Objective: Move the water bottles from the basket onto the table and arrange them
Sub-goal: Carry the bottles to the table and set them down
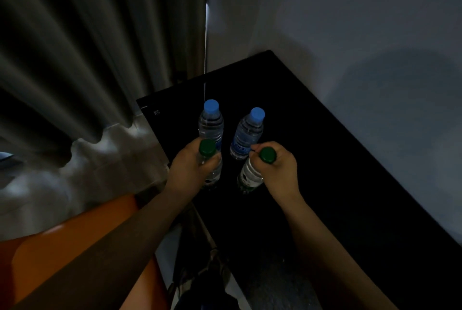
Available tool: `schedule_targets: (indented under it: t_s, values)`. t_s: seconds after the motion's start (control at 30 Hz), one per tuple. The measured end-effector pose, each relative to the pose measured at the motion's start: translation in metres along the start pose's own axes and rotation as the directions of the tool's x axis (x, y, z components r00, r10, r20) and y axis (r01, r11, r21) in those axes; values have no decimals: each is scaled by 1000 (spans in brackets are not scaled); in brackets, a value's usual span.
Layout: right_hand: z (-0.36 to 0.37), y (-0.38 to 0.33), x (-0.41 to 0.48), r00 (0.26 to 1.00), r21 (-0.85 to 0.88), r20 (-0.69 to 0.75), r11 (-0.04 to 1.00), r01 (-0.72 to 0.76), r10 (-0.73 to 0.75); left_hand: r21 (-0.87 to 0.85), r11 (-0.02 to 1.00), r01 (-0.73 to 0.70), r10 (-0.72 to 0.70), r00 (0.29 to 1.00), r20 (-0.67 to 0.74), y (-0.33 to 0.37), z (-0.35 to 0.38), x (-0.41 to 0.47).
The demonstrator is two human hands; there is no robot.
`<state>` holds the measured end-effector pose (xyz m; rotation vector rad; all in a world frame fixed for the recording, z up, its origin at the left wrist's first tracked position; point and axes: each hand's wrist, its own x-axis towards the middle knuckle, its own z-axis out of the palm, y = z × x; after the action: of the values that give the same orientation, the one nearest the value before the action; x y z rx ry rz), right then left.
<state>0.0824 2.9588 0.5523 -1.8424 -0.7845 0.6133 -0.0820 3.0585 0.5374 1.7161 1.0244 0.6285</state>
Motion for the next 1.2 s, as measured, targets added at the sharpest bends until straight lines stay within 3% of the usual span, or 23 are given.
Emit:
schedule_targets:
  t_s: [0.67, 0.97, 1.07, 1.2]
  values:
    - [10, 3, 12, 1000, 22, 5, 1000, 18, -18, 27, 1000, 2, -2, 1000, 1, 4, 1, 1]
    - [-6, -6, -1, 994, -270, 106, 963, -4, 34, 43, 999, 14, -14, 1000, 5, 6, -1, -1]
    - [-21, -6, -12, 992, -557, 127, 827, 82, -13, 40, 998, 42, -43, 999, 23, 7, -1, 0]
    - [-36, -6, -31, 987, -684, 154, 725, 80, 36, 66, 995, 69, -71, 997, 31, 10, -2, 5]
